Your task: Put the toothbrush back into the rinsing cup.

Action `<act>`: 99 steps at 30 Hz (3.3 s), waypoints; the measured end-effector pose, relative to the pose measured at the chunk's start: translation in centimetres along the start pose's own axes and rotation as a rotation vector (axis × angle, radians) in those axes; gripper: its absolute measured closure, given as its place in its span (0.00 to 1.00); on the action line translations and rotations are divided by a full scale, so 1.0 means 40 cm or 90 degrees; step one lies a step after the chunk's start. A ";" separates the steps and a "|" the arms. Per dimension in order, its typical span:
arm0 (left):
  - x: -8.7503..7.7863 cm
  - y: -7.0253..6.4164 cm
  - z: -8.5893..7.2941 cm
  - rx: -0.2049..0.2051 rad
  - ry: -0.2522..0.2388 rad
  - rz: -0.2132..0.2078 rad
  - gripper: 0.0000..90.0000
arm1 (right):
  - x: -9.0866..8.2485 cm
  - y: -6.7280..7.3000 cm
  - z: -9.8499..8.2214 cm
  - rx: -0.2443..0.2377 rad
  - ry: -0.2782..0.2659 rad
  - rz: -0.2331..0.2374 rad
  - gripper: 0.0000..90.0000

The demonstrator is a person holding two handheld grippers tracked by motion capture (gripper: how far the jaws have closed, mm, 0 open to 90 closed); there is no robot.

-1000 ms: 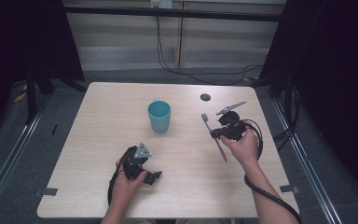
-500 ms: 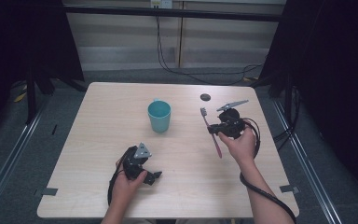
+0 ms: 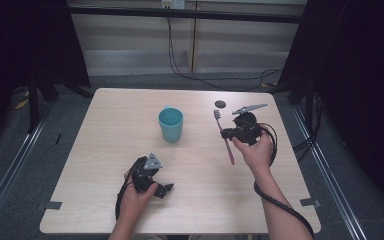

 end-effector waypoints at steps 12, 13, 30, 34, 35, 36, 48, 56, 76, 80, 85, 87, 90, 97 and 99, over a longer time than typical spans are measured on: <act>0.000 0.000 0.000 0.000 0.002 -0.001 0.00 | -0.001 -0.001 0.026 0.015 -0.028 0.001 0.90; 0.000 0.000 0.000 0.000 0.002 -0.001 0.00 | -0.001 -0.002 0.028 0.021 -0.030 0.001 0.90; 0.001 -0.001 0.000 -0.005 -0.003 -0.001 0.00 | -0.002 0.003 0.065 0.036 -0.071 0.010 0.90; 0.001 -0.001 0.000 -0.006 -0.004 -0.001 0.00 | -0.002 0.002 0.072 0.047 -0.089 0.014 0.90; 0.001 -0.001 0.000 -0.006 -0.003 -0.001 0.00 | -0.002 0.003 0.073 0.048 -0.091 0.014 0.90; 0.001 -0.001 0.000 -0.006 -0.003 -0.001 0.00 | -0.003 0.004 0.075 0.050 -0.092 0.014 0.90; 0.001 -0.001 0.000 -0.005 -0.003 0.001 0.00 | 0.005 0.014 0.101 0.052 -0.106 0.018 0.90; 0.001 -0.001 0.000 -0.006 -0.004 0.001 0.00 | 0.011 0.024 0.120 0.051 -0.119 0.024 0.90; 0.001 -0.001 0.000 -0.006 -0.003 0.000 0.00 | 0.028 0.050 0.163 0.048 -0.153 0.033 0.90; 0.001 -0.001 0.000 -0.006 -0.004 0.001 0.00 | 0.028 0.050 0.170 0.051 -0.160 0.036 0.90; 0.000 -0.001 0.000 -0.005 -0.002 -0.002 0.00 | 0.027 0.052 0.183 0.054 -0.170 0.042 0.90; 0.000 -0.001 0.000 -0.005 -0.002 -0.001 0.00 | 0.027 0.053 0.185 0.054 -0.171 0.038 0.90; 0.000 -0.001 0.000 -0.005 -0.002 -0.002 0.00 | 0.029 0.057 0.191 0.053 -0.173 0.040 0.90; 0.000 -0.001 0.000 -0.005 -0.002 -0.002 0.00 | 0.036 0.059 0.202 0.057 -0.183 0.046 0.90; 0.000 -0.001 0.000 -0.005 -0.002 -0.001 0.00 | 0.039 0.058 0.205 0.058 -0.186 0.048 0.90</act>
Point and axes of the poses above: each handheld gripper's, and its own axes: x roughly forward along the jaws, z roughly out of its top, y roughly to its left, the point moved 1 cm from there along x, roughly forward along the jaws, and after that the axes turned 2 degrees about -z, right-handed, at the moved point
